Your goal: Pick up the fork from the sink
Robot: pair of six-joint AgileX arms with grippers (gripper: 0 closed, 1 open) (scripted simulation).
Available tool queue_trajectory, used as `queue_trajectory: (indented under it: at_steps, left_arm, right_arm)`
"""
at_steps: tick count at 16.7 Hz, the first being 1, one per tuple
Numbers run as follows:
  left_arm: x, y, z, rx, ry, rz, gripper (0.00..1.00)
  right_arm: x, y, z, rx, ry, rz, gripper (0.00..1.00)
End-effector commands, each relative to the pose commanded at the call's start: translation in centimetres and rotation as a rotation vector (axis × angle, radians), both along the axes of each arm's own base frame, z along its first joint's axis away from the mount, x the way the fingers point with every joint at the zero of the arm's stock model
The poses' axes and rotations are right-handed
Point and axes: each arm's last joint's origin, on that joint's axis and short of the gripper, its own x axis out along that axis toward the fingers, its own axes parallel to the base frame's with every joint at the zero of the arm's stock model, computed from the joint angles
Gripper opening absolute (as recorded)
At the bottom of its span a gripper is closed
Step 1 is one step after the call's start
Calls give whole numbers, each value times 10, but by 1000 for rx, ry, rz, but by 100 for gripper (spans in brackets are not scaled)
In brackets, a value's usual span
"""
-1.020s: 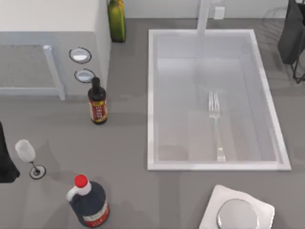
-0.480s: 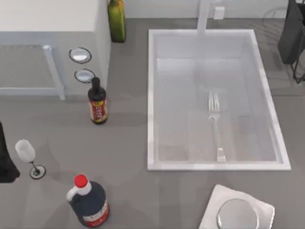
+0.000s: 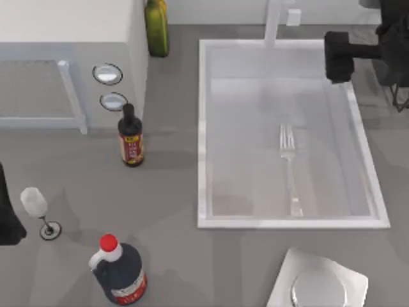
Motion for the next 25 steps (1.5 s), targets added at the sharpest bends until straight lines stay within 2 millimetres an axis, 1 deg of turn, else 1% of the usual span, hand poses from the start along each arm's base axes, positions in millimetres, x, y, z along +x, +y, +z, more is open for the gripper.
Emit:
queue_trajectory:
  at_steps: [2, 4, 6, 8, 10, 11, 17, 18, 20, 22, 25]
  left_arm:
    - [0, 0, 0, 0, 0, 0, 100]
    - [0, 0, 0, 0, 0, 0, 100]
    - [0, 0, 0, 0, 0, 0, 100]
    - [0, 0, 0, 0, 0, 0, 100]
    - [0, 0, 0, 0, 0, 0, 100]
    - [0, 0, 0, 0, 0, 0, 100]
    - [0, 0, 0, 0, 0, 0, 100]
    - [0, 0, 0, 0, 0, 0, 100]
    - [0, 0, 0, 0, 0, 0, 100]
    - [0, 0, 0, 0, 0, 0, 100]
    - [0, 0, 0, 0, 0, 0, 100]
  right_arm:
    - [28, 20, -23, -21, 115, 0, 100]
    - [50, 39, -49, -44, 215, -2, 100]
    - [64, 54, -73, -67, 297, -5, 100]
    - [73, 65, -93, -87, 359, -8, 100]
    - [78, 72, -107, -101, 397, -10, 100]
    - [79, 74, -110, -104, 406, -11, 100]
    - [80, 72, -112, -103, 411, -16, 100]
    - [81, 71, -118, -100, 420, -19, 100]
    - [84, 69, -140, -91, 451, -30, 100]
    - [85, 69, -168, -81, 485, -37, 100]
    - [81, 73, -207, -79, 510, -31, 100]
